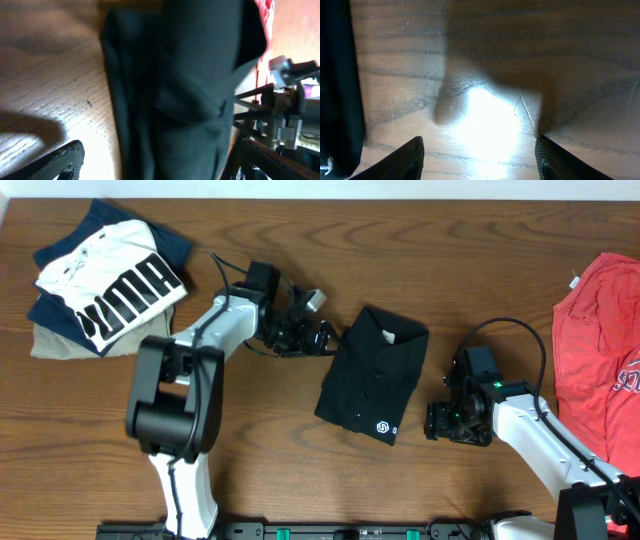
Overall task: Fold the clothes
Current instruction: 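Grasp the folded black shirt with the left gripper and lift it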
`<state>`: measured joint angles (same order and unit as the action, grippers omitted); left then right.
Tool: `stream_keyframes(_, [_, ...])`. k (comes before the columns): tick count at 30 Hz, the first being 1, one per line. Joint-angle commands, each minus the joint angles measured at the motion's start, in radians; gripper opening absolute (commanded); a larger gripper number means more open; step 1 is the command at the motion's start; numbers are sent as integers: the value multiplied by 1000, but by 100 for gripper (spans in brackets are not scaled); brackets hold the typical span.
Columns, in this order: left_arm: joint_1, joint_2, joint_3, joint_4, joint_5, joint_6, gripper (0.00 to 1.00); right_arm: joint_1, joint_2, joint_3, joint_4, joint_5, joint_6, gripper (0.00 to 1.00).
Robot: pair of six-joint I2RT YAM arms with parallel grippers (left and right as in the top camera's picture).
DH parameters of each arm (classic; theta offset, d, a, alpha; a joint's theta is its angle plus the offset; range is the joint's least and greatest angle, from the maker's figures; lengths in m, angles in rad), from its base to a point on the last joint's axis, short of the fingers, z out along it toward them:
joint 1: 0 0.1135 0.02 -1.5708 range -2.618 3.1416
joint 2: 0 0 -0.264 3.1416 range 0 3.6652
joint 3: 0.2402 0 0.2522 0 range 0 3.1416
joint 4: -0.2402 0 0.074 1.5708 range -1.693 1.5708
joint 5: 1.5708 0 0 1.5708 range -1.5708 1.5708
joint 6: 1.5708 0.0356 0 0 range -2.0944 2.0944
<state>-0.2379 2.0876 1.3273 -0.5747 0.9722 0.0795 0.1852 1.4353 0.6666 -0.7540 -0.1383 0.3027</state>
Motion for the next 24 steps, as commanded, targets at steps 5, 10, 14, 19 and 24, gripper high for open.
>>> stream_keyframes(5, [-76, 127, 1, 4, 42, 13, 99, -7, -13, 6, -6, -9, -4, 69])
stream_keyframes(10, [-146, 143, 1, 34, 14, 14, 95, -7, -13, 6, -5, -8, -5, 69])
stream_keyframes(14, [-150, 137, 1, 80, -39, 13, 69, -7, -13, 6, -6, -8, -5, 70])
stream_keyframes(19, [-114, 114, 22, 84, -100, 12, 22, -7, -13, 6, -5, -8, -5, 70])
stream_keyframes(24, [-83, 47, 69, 40, -245, 13, 6, -7, -13, 6, -5, -8, -5, 69])
